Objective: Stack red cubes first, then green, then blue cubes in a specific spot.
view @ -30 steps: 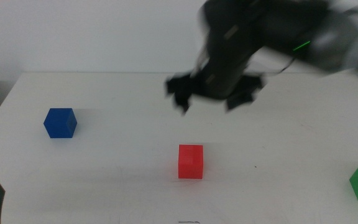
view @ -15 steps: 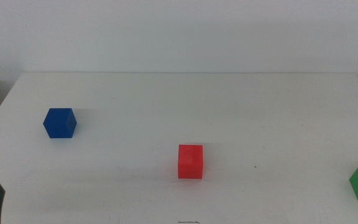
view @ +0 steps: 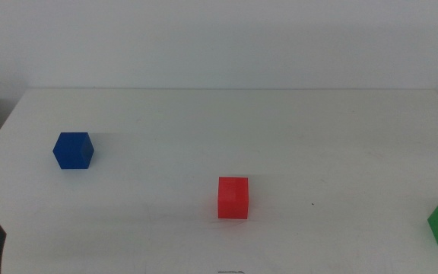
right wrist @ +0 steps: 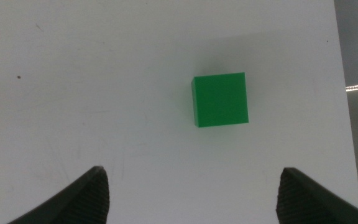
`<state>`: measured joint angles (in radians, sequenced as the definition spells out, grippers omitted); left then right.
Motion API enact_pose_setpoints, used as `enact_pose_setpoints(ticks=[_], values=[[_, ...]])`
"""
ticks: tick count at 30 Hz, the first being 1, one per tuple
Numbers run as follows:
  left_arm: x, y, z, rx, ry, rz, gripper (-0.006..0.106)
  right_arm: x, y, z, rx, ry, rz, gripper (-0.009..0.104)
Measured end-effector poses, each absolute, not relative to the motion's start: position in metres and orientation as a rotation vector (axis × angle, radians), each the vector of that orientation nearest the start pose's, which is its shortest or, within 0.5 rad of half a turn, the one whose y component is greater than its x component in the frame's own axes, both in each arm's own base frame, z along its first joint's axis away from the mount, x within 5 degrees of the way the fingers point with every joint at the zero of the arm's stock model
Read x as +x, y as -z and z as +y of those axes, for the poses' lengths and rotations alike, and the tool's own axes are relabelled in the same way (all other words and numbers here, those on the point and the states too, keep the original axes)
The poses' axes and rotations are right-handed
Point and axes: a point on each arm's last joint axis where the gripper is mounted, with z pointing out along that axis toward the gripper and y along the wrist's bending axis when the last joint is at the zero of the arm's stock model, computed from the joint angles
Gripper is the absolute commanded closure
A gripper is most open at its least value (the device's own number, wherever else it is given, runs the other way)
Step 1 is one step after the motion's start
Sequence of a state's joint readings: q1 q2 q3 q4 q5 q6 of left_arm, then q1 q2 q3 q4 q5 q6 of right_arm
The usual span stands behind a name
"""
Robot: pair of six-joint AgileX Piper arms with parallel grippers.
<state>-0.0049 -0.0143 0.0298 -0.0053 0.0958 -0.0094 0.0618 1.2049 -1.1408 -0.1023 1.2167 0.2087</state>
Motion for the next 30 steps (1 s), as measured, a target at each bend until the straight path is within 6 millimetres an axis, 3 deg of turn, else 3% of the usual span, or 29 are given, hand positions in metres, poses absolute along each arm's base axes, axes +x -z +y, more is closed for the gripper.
enact_pose_setpoints(ticks=[16,24,30], values=[[0.057,-0.195,0.0,-0.007,0.016,1.595,0.011,0.231,-0.334,-0.009,0.167,0.094,2.773,0.004],[0.057,-0.195,0.0,-0.007,0.016,1.595,0.011,0.252,-0.313,-0.008,0.087,0.042,2.842,0.004],[0.057,-0.195,0.0,-0.007,0.016,1.595,0.011,0.268,-0.291,-0.017,0.137,0.044,2.921,0.004]])
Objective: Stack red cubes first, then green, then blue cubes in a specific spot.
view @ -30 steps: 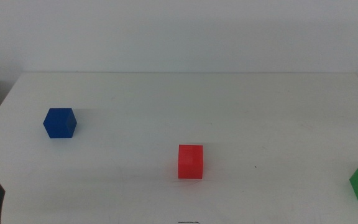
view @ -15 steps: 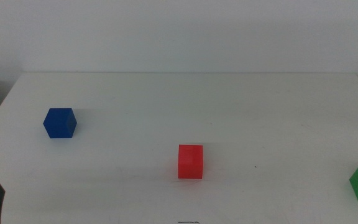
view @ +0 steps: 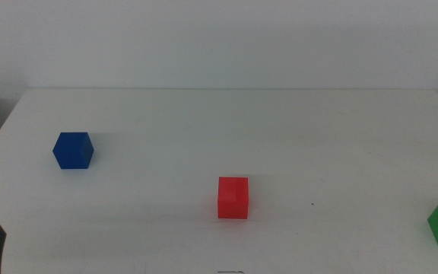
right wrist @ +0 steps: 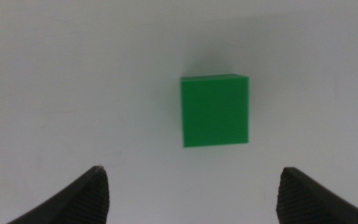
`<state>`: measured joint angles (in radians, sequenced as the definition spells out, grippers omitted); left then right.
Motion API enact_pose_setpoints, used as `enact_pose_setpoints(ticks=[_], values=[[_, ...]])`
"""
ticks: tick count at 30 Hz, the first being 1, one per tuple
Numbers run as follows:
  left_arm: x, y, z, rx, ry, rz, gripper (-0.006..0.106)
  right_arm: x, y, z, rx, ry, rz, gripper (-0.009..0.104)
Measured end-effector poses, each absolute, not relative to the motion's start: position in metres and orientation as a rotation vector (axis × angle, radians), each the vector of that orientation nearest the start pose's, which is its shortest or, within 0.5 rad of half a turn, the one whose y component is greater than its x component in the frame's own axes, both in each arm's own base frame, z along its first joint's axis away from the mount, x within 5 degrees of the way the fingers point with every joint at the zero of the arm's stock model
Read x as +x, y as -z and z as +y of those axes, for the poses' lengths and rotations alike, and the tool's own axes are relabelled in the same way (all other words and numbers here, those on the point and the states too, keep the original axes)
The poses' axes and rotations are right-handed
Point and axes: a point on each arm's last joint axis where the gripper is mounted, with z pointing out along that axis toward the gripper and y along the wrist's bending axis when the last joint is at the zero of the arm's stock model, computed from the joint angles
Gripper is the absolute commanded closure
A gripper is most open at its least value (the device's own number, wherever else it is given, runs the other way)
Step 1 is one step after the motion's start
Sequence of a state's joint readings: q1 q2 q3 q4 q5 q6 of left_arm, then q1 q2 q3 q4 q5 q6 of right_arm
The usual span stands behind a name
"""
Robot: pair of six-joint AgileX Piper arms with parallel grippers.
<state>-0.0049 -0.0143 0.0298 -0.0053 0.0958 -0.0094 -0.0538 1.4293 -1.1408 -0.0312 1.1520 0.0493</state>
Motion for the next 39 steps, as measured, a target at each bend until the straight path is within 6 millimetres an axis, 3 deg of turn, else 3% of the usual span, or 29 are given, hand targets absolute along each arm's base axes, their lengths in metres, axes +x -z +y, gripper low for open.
enact_pose_setpoints(ticks=[20,39], values=[[0.057,-0.195,0.0,-0.007,0.016,1.595,0.011,0.305,-0.229,-0.029,0.14,0.085,3.055,0.004],[0.057,-0.195,0.0,-0.007,0.016,1.595,0.011,0.306,-0.189,-0.041,0.185,0.09,3.098,0.02]])
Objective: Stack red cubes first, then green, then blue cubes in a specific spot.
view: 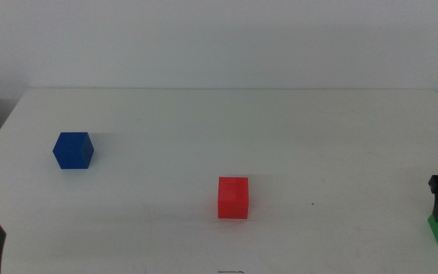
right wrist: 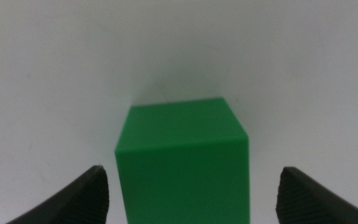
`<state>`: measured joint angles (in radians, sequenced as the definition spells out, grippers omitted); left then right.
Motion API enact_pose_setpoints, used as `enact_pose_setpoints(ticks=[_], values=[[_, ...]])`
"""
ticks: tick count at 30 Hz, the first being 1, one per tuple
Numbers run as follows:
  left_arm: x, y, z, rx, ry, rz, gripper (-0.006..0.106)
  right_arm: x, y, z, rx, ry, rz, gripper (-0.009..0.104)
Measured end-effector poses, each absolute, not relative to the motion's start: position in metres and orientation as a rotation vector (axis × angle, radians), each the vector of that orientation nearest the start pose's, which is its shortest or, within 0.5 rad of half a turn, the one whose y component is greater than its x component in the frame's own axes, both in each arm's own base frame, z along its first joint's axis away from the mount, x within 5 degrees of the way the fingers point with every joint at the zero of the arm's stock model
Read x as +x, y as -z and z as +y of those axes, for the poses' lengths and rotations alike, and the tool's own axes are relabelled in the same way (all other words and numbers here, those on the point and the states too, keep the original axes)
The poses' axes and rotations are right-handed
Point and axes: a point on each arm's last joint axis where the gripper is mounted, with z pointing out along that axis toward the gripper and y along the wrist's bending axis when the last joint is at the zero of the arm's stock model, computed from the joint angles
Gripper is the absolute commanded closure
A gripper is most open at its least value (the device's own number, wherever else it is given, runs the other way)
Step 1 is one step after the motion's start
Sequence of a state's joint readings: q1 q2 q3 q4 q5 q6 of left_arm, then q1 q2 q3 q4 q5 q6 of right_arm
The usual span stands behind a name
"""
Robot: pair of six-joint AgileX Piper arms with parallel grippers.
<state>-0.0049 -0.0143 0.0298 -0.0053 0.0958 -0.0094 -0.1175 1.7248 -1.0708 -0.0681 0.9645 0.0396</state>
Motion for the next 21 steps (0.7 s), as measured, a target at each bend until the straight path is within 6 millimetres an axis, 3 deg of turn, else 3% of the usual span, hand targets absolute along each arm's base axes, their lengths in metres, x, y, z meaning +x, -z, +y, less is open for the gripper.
enact_pose_setpoints(ticks=[8,14,18,19,21], values=[[0.057,-0.195,0.0,-0.007,0.016,1.595,0.011,0.312,-0.176,-0.042,0.183,0.087,3.102,0.027],[0.057,-0.195,0.0,-0.007,0.016,1.595,0.011,0.315,-0.166,-0.042,0.181,0.085,3.11,0.04],[0.057,-0.195,0.0,-0.007,0.016,1.595,0.011,0.316,-0.164,-0.042,0.181,0.084,3.117,0.069],[0.057,-0.195,0.0,-0.007,0.016,1.595,0.011,0.315,-0.164,-0.042,0.181,0.084,3.123,0.097],[0.057,-0.195,0.0,-0.007,0.016,1.595,0.011,0.313,-0.166,-0.042,0.186,0.082,3.139,0.096]])
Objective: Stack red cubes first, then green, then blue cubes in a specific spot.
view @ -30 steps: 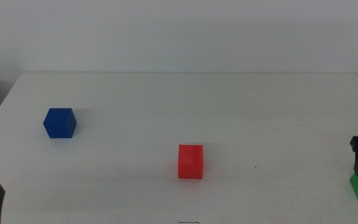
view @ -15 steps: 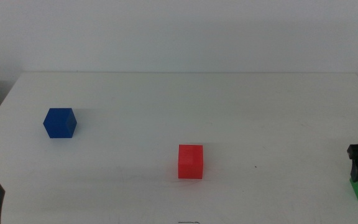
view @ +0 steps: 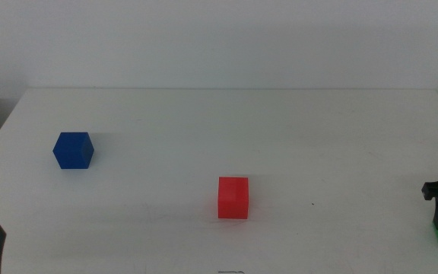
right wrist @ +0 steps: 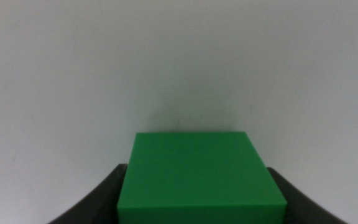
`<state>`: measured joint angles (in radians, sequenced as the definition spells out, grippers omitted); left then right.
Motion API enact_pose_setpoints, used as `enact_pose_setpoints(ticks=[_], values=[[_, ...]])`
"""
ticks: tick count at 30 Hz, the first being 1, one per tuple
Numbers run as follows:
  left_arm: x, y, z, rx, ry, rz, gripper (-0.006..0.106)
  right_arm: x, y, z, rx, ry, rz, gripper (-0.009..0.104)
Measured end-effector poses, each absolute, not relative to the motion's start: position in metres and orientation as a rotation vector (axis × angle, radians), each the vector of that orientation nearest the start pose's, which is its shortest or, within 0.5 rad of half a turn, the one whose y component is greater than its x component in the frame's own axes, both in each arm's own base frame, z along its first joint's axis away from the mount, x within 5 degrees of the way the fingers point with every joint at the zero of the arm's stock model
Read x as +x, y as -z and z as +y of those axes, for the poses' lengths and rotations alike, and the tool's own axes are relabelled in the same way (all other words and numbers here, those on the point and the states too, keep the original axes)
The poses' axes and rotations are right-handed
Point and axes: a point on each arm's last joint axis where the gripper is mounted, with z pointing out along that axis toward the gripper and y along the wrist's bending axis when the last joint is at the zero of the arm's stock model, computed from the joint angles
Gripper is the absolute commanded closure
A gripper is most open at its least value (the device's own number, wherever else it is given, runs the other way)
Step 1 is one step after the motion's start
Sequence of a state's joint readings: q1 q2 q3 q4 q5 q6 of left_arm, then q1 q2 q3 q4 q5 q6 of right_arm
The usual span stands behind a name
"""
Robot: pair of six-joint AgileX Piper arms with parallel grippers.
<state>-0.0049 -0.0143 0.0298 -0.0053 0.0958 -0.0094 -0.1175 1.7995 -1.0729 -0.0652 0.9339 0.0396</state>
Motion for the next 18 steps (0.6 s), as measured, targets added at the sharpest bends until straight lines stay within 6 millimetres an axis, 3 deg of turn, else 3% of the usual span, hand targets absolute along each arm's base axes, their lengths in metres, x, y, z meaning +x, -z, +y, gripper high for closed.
enact_pose_setpoints(ticks=[3,9,14,18], values=[[0.057,-0.195,0.0,-0.007,0.016,1.595,0.011,0.311,-0.182,-0.037,0.203,0.076,3.15,0.096],[0.057,-0.195,0.0,-0.007,0.016,1.595,0.011,0.314,-0.247,-0.002,0.249,0.044,3.064,0.096],[0.057,-0.195,0.0,-0.007,0.016,1.595,0.011,0.327,-0.288,0.05,0.202,-0.009,2.955,0.096],[0.057,-0.195,0.0,-0.007,0.016,1.595,0.011,0.334,-0.301,0.099,0.148,-0.06,2.909,0.096]])
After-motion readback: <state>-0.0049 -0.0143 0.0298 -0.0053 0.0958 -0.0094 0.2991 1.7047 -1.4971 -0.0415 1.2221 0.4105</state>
